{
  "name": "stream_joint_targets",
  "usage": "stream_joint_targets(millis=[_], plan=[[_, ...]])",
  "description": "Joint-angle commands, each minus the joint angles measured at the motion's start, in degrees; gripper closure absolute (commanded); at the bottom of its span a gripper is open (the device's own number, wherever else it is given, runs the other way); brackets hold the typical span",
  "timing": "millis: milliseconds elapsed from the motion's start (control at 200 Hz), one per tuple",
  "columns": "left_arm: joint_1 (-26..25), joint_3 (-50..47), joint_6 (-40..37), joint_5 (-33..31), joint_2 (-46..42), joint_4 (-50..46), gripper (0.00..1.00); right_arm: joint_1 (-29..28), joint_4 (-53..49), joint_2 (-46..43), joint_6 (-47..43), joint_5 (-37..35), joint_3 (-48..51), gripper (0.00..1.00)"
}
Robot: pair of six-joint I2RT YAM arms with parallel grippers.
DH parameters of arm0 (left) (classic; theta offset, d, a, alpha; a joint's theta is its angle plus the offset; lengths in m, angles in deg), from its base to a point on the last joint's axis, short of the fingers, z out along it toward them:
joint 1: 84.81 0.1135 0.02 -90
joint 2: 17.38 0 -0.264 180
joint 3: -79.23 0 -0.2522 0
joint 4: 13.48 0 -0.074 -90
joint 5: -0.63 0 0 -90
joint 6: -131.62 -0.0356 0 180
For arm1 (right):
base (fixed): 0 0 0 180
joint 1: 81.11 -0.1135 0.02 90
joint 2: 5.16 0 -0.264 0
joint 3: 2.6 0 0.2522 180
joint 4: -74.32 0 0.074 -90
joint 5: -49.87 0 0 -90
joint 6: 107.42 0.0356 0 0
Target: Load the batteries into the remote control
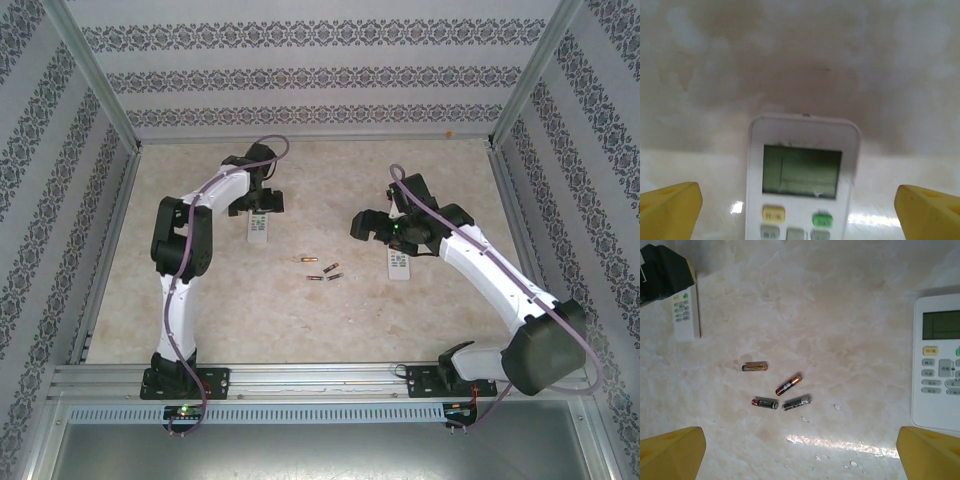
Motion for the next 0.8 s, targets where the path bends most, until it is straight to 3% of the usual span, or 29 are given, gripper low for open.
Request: stream_joint_targets(millis=[0, 240, 520, 629, 794], plan=[[-0.4, 4.4, -1.9, -1.9, 3.6, -6.4, 0.06, -0.7, -1.1, -2.9, 2.1, -2.2, 1.4, 0.02], [-0.4, 7.2, -1.5, 1.9, 7.5, -7.9, 0.29, -0.7, -1.8, -5.2, 3.4, -4.0, 1.8, 0.02], [1.6, 9.3, 0.0, 8.0, 2.4, -9.5, 0.48, 1.1, -1.0, -2.6, 4.3, -0.8, -4.0, 0.02], [3.0, 10.8, 0.3, 16.7, -2.9, -8.4, 0.51, 2.6, -0.5, -2.0, 4.6, 1.3, -6.9, 0.02], [3.3, 14.2, 3.3, 38.3, -11.4, -1.9, 0.54, 4.0, 4.1, -2.1, 3.9, 6.4, -10.2, 0.02]])
